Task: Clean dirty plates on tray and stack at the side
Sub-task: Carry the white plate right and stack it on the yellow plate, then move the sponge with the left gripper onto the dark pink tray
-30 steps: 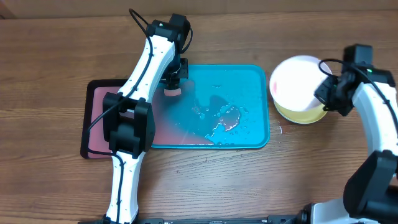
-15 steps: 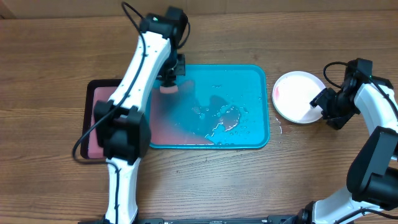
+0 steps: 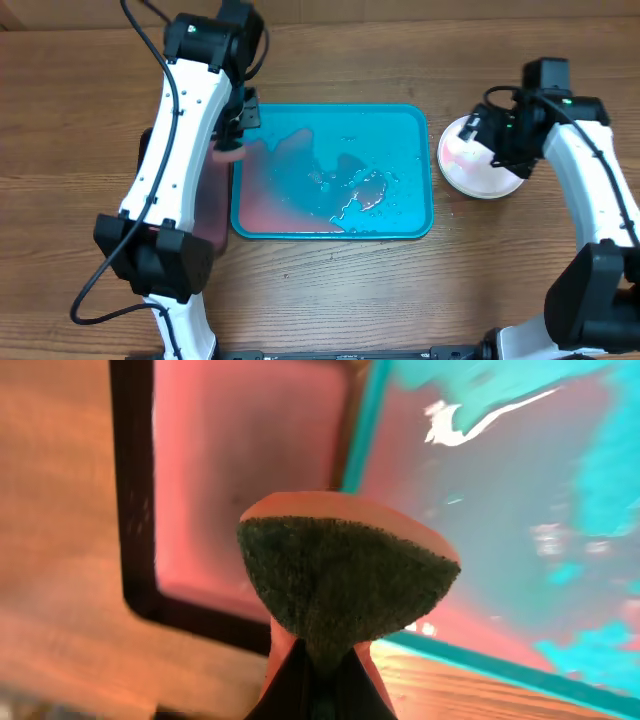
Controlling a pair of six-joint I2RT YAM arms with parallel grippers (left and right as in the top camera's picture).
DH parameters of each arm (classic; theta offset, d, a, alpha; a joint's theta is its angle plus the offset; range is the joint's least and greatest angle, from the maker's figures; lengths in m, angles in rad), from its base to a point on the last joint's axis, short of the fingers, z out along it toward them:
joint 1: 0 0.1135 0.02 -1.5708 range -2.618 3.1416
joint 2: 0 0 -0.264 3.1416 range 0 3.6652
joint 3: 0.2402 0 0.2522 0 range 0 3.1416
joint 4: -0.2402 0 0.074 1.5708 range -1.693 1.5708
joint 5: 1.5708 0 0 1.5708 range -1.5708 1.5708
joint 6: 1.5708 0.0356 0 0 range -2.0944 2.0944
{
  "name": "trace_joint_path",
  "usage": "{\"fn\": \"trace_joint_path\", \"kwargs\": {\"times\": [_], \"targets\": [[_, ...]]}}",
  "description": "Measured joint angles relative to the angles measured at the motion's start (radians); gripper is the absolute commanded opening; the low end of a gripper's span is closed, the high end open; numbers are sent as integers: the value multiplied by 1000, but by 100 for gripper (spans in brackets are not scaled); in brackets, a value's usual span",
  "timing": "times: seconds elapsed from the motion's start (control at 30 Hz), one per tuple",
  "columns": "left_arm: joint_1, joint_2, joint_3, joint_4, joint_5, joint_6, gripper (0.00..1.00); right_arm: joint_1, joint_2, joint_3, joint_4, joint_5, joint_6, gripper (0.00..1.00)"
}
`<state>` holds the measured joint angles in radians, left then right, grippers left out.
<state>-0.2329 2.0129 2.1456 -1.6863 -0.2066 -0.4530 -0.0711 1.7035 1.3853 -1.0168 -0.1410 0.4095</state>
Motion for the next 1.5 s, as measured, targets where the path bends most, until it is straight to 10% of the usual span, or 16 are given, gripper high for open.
{"fn": "trace_joint_path", "kwargs": {"times": [0.37, 0.73, 1.17, 1.33, 1.5], "targets": [[44, -119, -334, 184, -8, -24, 5, 121, -1, 1, 58, -9, -5, 100], [74, -555, -895, 704, -6, -12, 4, 124, -1, 2, 58, -9, -7, 100], [91, -469, -1198, 937, -262, -210, 4, 124, -1, 2, 39, -8, -8, 100], [105, -381, -1203, 998, -285, -251, 22, 125, -1, 2, 35, -9, -8, 100], [105, -348, -1203, 1024, -297, -267, 61, 125, -1, 2, 24, -9, -10, 100]]}}
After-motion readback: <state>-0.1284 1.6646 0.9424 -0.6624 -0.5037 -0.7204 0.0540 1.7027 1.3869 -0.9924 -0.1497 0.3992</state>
